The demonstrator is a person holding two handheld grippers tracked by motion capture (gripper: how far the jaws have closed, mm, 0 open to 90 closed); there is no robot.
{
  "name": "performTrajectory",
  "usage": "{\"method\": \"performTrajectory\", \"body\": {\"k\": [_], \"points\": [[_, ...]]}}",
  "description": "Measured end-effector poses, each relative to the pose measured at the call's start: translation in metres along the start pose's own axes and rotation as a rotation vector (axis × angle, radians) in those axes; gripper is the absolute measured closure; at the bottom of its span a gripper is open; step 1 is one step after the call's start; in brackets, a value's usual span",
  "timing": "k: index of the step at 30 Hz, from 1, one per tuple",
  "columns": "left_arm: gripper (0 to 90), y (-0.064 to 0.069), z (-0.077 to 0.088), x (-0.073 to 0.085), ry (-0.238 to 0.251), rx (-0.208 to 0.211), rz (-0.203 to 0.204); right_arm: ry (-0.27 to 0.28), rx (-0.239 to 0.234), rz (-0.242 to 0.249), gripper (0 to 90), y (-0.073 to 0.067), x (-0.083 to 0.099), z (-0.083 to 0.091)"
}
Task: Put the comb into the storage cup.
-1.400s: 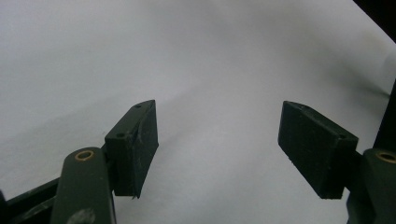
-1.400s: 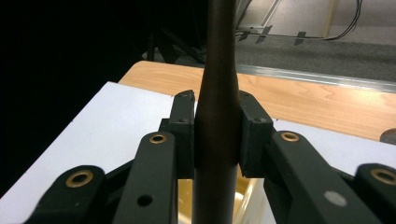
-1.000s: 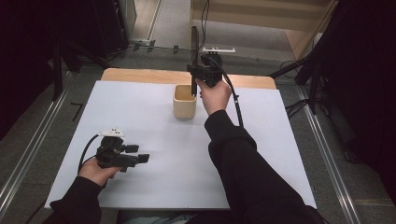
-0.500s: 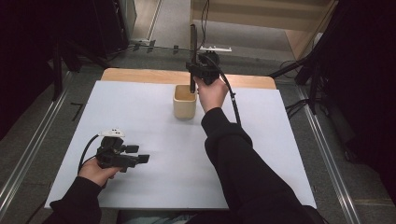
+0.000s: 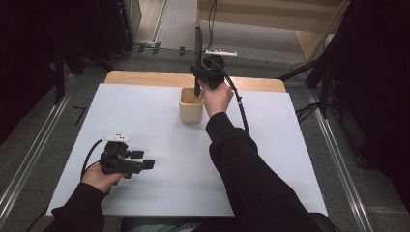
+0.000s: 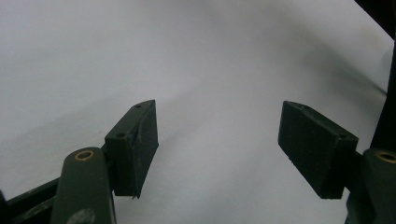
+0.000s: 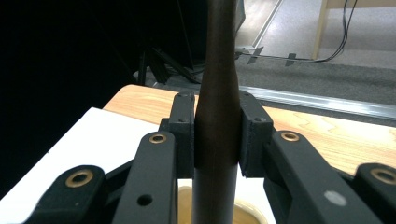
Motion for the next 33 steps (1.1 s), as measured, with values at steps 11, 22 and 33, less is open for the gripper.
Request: {"method": "performTrajectory", "body": {"k": [11, 22, 33], "points": [[29.5, -0.001, 0.001, 0.002, -0.004, 0.001, -0.003, 0.0, -0.013, 0.015, 69.6, -0.003, 0.009, -0.005], [29.5, -0.001, 0.0, 0.002, -0.011, -0.005, -0.006, -0.01, -0.01, 0.029, 69.6, -0.002, 0.015, -0.007], [29.5, -0.001, 0.0, 0.003, -0.011, -0.003, -0.005, -0.012, -0.004, 0.04, 69.5, 0.001, 0.026, -0.009]]}}
Point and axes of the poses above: each handheld gripper's, and its own axes: z roughly backward along the jaws, x roughly out of its underside, y roughly to its right, the point moved 10 cm from there along -z, roughly forward along the jaws
